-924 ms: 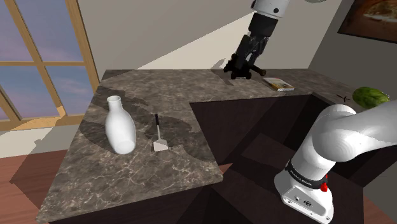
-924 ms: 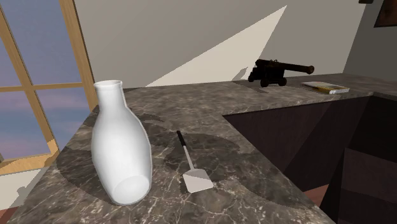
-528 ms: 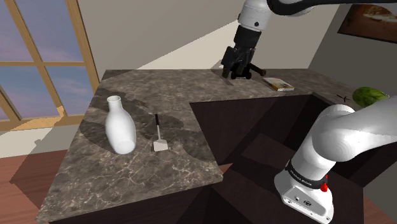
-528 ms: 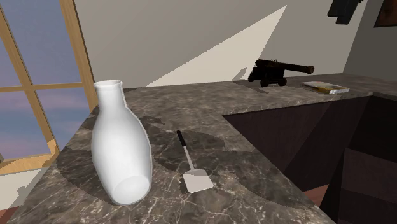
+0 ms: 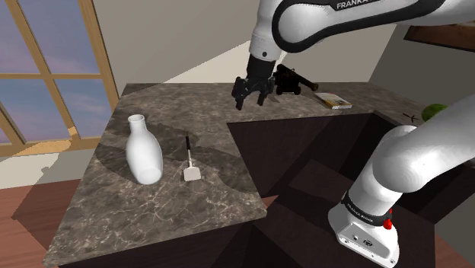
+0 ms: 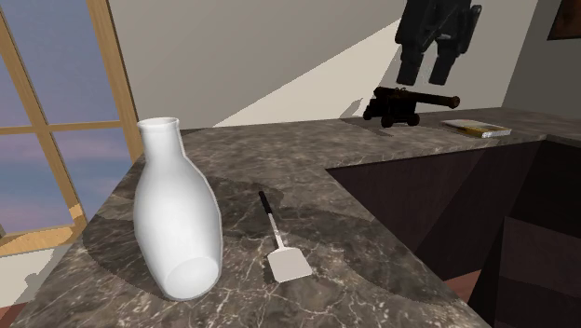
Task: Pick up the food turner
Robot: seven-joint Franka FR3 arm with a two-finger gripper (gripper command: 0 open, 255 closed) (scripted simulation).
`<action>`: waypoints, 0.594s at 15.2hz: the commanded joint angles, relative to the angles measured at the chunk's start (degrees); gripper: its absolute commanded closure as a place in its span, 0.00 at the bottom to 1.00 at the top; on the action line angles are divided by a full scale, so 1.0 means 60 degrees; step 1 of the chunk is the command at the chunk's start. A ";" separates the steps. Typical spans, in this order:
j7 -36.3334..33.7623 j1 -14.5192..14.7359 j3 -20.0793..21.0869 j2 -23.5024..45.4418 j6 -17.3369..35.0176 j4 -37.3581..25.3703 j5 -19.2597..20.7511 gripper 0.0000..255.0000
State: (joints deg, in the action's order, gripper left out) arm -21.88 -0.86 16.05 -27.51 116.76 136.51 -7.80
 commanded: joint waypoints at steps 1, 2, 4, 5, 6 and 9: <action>-0.0575 -0.0084 0.0351 0.0660 0.0553 -0.0085 0.0077 0.00; -0.0851 -0.0144 0.0508 0.1020 0.0785 -0.0189 0.0157 0.00; -0.1432 -0.0260 0.0803 0.1767 0.1222 -0.0440 0.0381 0.00; -0.1737 -0.0319 0.0943 0.2153 0.1425 -0.0586 0.0524 0.00; -0.2053 -0.0372 0.1071 0.2547 0.1616 -0.0746 0.0690 0.00; -0.3055 -0.0494 0.1386 0.3768 0.2107 -0.1306 0.1318 0.00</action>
State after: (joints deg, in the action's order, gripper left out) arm -37.97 -3.61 23.70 -7.41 128.22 129.66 -1.20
